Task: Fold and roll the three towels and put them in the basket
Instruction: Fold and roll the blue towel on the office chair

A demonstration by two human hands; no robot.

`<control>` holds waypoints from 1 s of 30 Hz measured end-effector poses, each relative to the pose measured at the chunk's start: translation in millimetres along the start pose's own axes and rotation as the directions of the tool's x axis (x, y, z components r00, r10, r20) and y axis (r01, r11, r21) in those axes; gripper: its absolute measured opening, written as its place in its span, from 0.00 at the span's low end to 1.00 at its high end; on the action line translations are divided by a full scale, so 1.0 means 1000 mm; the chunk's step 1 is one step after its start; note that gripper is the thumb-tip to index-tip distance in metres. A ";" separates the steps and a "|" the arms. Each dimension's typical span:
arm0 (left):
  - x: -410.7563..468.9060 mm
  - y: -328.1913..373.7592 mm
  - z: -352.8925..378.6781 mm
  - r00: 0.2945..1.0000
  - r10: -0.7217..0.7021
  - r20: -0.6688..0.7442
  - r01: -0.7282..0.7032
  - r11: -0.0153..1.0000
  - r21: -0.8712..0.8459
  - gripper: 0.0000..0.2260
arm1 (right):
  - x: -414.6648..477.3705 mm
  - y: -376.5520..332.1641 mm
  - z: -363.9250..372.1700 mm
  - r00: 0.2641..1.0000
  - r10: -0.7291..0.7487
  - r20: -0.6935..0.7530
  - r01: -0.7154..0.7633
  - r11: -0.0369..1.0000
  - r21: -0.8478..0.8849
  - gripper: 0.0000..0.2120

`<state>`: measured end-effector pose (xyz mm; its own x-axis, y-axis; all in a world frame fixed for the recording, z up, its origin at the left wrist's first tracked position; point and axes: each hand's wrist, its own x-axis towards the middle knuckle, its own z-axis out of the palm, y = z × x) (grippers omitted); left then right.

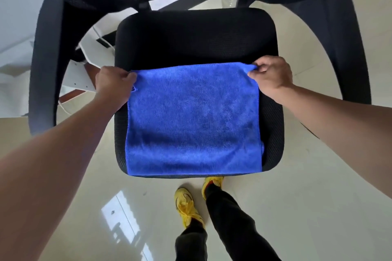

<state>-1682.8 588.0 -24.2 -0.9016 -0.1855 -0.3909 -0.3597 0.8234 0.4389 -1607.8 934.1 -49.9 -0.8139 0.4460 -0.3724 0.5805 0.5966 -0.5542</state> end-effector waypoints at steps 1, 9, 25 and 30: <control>-0.001 0.000 0.000 1.000 -0.002 -0.020 0.001 1.000 -0.018 0.14 | -0.001 0.000 0.000 1.000 -0.005 -0.014 0.006 0.999 0.032 0.06; -0.015 0.004 -0.006 0.999 0.035 -0.040 -0.037 0.997 -0.070 0.16 | 0.002 -0.004 0.000 0.999 0.022 -0.025 -0.022 1.000 0.013 0.06; -0.164 -0.064 -0.053 0.970 0.234 -0.063 -0.226 0.968 0.105 0.15 | -0.195 0.033 -0.030 0.941 -0.176 -0.289 0.190 0.982 0.022 0.07; -0.233 -0.107 -0.082 0.913 0.400 -0.083 -0.378 0.903 0.203 0.12 | -0.278 0.043 -0.034 0.904 -0.216 -0.369 0.228 0.974 -0.010 0.07</control>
<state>-1454.0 499.1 86.0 -0.9867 0.1159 -0.1142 0.0645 0.9228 0.3797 -1355.7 858.2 55.9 -0.8520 0.5204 0.0572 0.3794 0.6891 -0.6174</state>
